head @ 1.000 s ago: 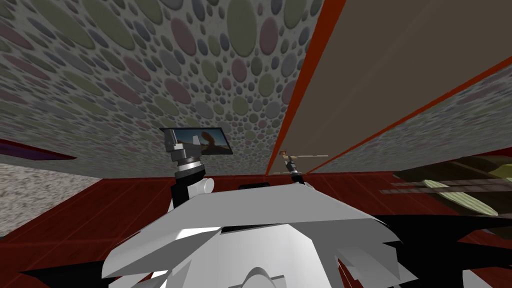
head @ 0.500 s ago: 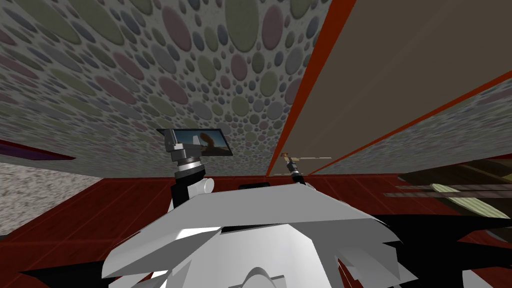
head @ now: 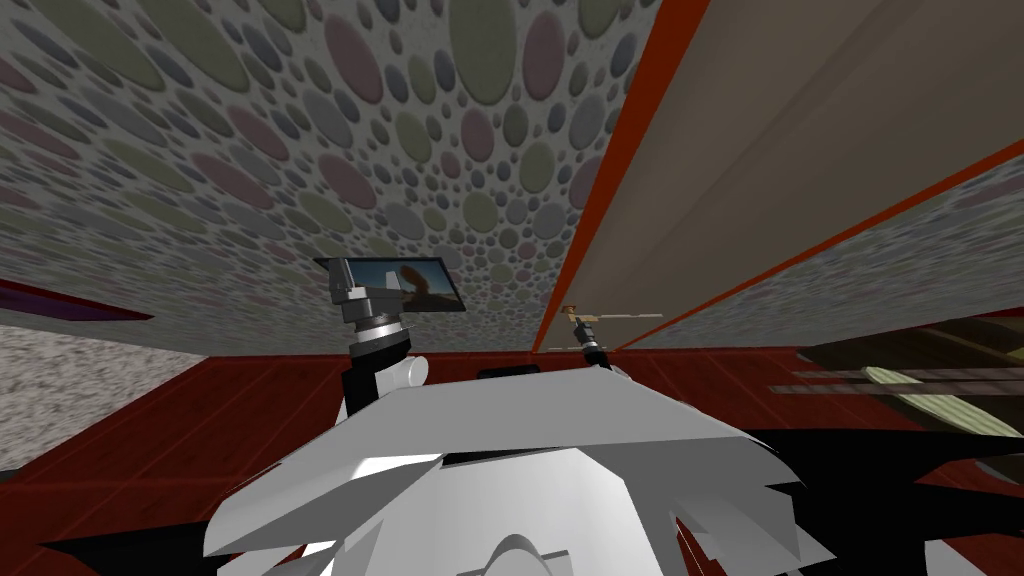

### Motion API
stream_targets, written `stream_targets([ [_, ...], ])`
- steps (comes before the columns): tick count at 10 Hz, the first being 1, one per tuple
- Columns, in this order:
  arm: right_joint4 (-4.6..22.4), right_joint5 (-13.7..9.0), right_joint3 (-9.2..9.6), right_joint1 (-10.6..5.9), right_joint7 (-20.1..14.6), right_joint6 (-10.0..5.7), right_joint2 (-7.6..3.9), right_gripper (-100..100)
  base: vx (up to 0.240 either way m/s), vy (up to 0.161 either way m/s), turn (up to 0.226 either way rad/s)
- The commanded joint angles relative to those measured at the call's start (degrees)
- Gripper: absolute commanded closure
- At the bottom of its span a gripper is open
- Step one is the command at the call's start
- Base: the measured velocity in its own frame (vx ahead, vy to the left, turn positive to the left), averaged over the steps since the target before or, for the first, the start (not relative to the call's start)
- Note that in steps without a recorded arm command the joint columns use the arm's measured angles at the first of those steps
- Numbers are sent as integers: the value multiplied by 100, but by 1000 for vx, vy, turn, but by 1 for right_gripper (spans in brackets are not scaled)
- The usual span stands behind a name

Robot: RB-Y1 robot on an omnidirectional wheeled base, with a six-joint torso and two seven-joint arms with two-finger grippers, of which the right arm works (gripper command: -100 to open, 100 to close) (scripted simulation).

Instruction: Pull the door open

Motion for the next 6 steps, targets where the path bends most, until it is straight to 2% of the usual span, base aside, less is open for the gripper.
stream_targets([
  [1, 28, 8, 61, 82, -78, -144, -74, 100, -103, -41, 178],
  [3, 47, 13, 100, 135, -130, -239, -122, 100, -149, -70, 123],
  [5, 89, 25, 192, 258, -248, -456, -233, 100, -183, -66, 161],
  [6, 100, 28, 215, 290, -278, -512, -262, 100, -192, -48, 139],
])
